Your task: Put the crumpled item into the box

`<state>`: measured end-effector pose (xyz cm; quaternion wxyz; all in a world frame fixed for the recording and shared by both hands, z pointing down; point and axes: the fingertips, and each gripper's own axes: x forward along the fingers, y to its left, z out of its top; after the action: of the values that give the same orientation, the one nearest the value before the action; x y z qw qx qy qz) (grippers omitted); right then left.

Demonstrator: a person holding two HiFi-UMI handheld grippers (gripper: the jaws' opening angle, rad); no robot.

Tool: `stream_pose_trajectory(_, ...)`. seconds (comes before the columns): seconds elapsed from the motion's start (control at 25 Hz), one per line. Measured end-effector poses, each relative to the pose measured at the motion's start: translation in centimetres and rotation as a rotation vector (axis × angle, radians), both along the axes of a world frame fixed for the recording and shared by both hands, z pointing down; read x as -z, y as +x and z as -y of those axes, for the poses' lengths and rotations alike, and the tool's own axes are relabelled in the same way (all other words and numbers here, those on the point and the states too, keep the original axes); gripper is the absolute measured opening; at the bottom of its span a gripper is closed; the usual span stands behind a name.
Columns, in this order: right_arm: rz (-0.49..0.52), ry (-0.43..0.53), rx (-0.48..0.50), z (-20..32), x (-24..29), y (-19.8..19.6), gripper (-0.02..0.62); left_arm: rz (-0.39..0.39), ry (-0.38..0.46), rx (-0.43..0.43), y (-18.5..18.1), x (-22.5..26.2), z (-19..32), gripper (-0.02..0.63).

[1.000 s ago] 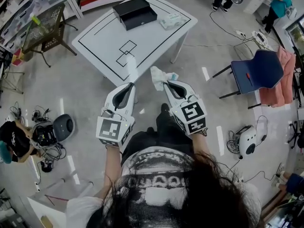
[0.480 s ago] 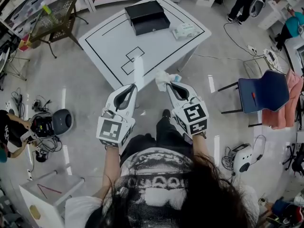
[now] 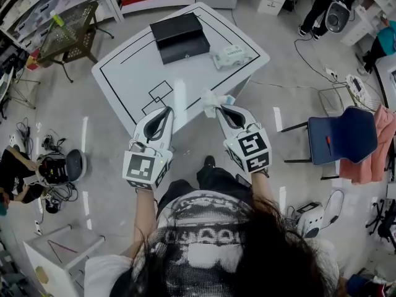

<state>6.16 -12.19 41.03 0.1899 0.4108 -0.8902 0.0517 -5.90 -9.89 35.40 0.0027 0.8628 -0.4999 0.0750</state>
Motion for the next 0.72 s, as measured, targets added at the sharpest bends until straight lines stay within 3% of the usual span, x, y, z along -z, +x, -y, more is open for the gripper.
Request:
stream_pose_trajectory(0.36, 0.029, -0.017, 0.037, 5.7, -0.7, 5.0, 0.008, 0.045, -0.013, 0.074, 3.9, 0.0, 5.3, 0.0)
stream_pose_trajectory(0.72, 0.034, -0.051, 0.085, 9.0, -2.5, 6.3, 0.008, 0.069, -0.063, 0.13, 4.9, -1.6, 7.5, 0.0)
